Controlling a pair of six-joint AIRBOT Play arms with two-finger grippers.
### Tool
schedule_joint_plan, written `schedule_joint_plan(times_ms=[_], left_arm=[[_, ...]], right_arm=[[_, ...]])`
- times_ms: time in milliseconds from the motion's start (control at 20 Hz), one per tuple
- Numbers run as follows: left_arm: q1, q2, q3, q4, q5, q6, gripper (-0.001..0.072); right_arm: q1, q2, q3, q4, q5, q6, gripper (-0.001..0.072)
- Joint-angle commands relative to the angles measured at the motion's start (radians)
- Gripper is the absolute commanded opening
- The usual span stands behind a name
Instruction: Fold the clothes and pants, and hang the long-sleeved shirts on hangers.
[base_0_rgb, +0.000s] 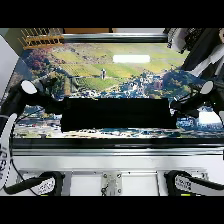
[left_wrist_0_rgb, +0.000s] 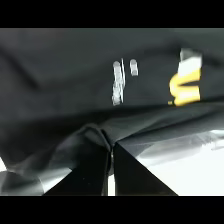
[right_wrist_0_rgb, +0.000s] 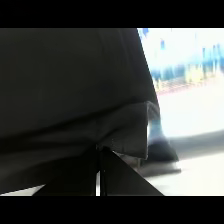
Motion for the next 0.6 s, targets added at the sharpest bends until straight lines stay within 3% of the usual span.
schedule_joint_plan(times_ms=[0,250,300,350,400,450,550], left_arm=[[0.006,-0.183,0.171,-0.002,0.005,0.006,0.0007],[-0.010,-0.354,0.348,-0.003,0.002,0.004,0.0008],[-0.010,-0.377,0.381,-0.009,0.005,0.002,0.0134],[-0.010,-0.393,0.413,-0.010,0.006,0.002,0.0438],[-0.010,-0.404,0.450,-0.010,0.008,-0.003,0.0550],[-0.005,-0.406,0.489,-0.010,0.009,-0.020,0.0550],[-0.002,-0.394,0.556,-0.009,-0.009,-0.041,0.0550]], right_arm=[[0.018,-0.131,0.130,0.004,-0.052,0.021,0.0008],[0.042,-0.209,0.168,0.047,-0.195,0.020,0.0025],[0.041,-0.213,0.168,0.081,-0.239,0.020,0.0080],[0.040,-0.214,0.168,0.128,-0.291,0.013,0.0318],[0.039,-0.213,0.169,0.186,-0.335,-0.020,0.0550],[0.032,-0.209,0.175,0.253,-0.366,-0.066,0.0606],[0.001,-0.182,0.180,0.372,-0.377,-0.211,0.0607]])
